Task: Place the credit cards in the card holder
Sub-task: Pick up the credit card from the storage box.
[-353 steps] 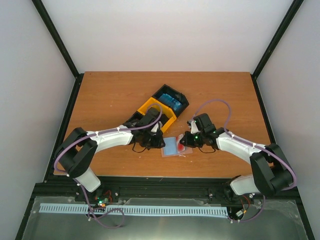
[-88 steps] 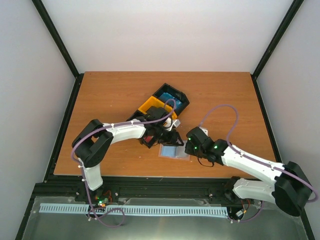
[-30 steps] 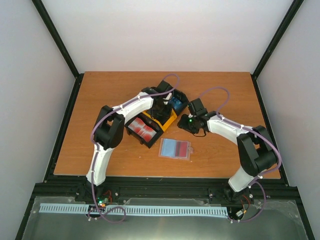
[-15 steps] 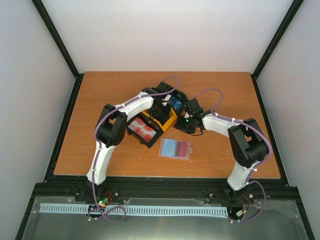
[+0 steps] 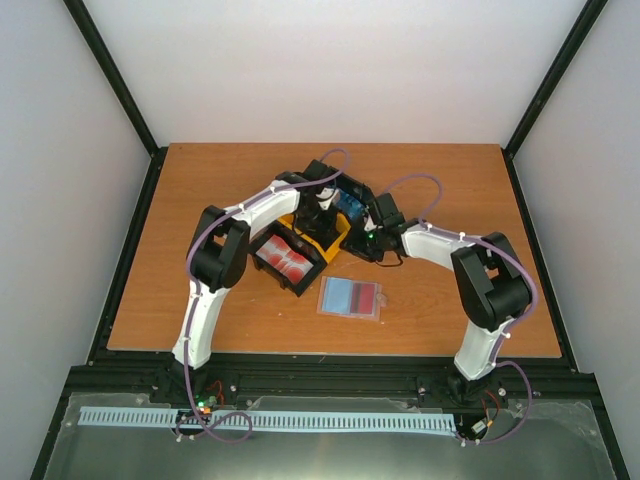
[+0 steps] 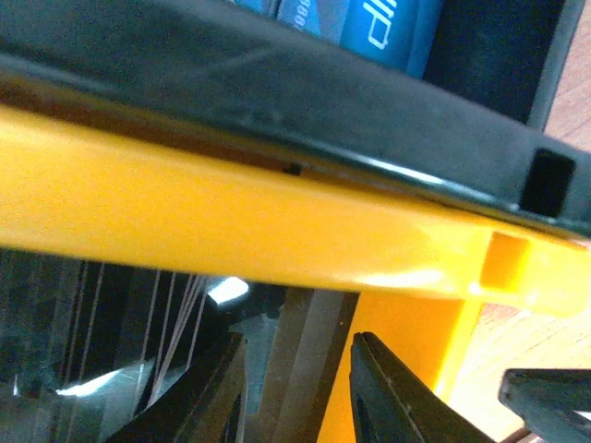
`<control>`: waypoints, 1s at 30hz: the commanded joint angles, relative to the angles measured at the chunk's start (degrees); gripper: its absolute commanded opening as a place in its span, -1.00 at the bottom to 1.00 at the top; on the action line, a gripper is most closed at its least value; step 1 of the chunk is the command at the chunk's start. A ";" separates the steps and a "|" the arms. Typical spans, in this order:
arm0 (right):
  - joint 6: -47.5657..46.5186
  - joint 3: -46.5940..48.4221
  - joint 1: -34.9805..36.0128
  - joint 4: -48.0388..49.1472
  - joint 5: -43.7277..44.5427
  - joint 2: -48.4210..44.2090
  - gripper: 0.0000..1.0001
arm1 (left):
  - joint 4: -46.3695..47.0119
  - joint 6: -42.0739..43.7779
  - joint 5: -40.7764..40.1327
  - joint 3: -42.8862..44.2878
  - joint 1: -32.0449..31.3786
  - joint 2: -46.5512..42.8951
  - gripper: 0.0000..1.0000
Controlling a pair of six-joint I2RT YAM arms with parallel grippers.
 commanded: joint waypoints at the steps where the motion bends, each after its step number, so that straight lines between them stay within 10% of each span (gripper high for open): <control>1: 0.35 2.52 -0.36 1.17 -0.97 1.95 -0.19 | -1.06 1.00 2.78 1.26 0.30 -0.71 -0.37; 9: 0.39 3.37 -0.35 0.78 -0.52 2.99 -0.25 | -1.37 0.62 4.34 1.69 0.28 -1.61 -0.46; 17: 0.39 3.41 -0.35 0.86 -0.50 3.59 -0.26 | 0.33 2.75 -8.79 1.36 0.26 -0.65 -0.10; 30: 0.31 3.52 -0.35 0.78 -0.68 3.87 -0.26 | 0.60 6.32 -1.94 1.08 0.28 1.53 0.04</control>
